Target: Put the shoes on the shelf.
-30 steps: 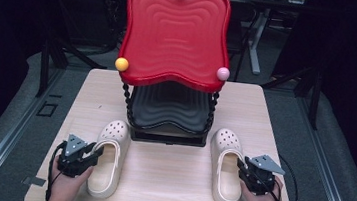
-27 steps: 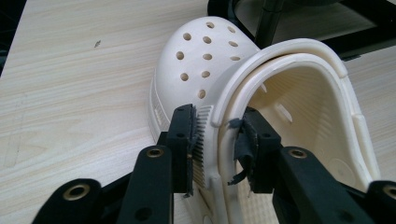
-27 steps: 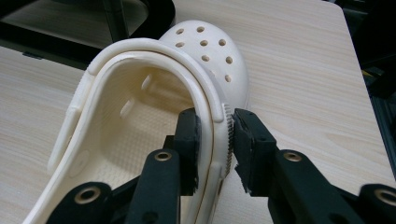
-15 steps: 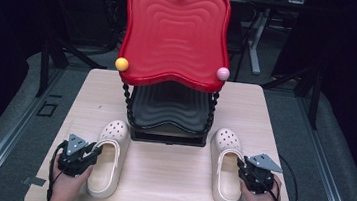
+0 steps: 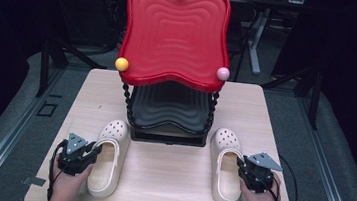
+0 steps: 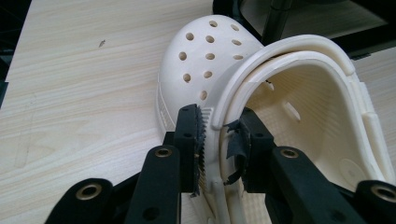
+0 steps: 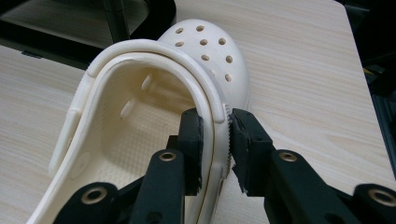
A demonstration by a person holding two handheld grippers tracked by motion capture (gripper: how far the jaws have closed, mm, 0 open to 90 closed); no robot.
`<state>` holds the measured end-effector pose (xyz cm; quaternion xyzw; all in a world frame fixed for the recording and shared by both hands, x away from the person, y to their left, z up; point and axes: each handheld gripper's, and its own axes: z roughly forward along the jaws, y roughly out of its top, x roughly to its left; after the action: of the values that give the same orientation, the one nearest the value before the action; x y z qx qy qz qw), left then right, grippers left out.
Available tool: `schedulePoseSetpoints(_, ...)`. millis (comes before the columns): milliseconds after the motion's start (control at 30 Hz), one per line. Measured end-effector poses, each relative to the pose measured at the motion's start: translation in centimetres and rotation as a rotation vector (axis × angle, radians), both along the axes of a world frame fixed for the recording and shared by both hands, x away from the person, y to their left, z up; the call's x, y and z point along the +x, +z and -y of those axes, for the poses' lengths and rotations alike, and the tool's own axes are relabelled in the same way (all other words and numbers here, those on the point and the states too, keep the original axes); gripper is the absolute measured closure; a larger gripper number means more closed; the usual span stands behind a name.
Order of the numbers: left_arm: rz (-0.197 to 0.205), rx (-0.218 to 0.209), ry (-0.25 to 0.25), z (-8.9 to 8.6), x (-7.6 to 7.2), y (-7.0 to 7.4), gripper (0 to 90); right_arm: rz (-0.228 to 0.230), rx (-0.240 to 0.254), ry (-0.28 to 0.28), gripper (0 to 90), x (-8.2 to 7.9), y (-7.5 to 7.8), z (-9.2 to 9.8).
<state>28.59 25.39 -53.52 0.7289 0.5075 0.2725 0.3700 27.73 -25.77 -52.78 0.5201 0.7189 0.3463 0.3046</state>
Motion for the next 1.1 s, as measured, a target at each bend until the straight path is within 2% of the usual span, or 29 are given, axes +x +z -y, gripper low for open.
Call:
schedulePoseSetpoints(100, -0.006, -0.007, 0.004, 0.0, 0.0, 0.1, 73.7, -0.005, 0.032, -0.004, 74.5, -0.1, -0.1, 0.2)
schedulePoseSetpoints(200, -0.008, -0.004, 0.007, 0.0, 0.0, 0.1, 74.3, -0.005, 0.043, -0.003, 74.7, -0.3, 0.0, 0.2)
schedulePoseSetpoints(400, -0.004, -0.011, 0.012, -0.3, -0.2, 0.4, 74.9, 0.008, 0.044, 0.016, 75.9, -0.9, 0.5, -0.1)
schedulePoseSetpoints(700, 0.007, -0.039, 0.018, -0.7, -0.7, 1.2, 75.1, 0.040, 0.050, 0.013, 75.9, -1.7, 1.1, -0.2)
schedulePoseSetpoints(900, 0.030, -0.059, 0.018, -0.8, -1.1, 1.8, 75.3, 0.063, 0.040, 0.014, 75.9, -2.1, 1.5, -0.3)
schedulePoseSetpoints(1100, 0.054, -0.060, 0.014, -0.8, -1.7, 2.6, 75.3, 0.092, 0.023, 0.021, 75.9, -2.7, 2.1, -0.6)
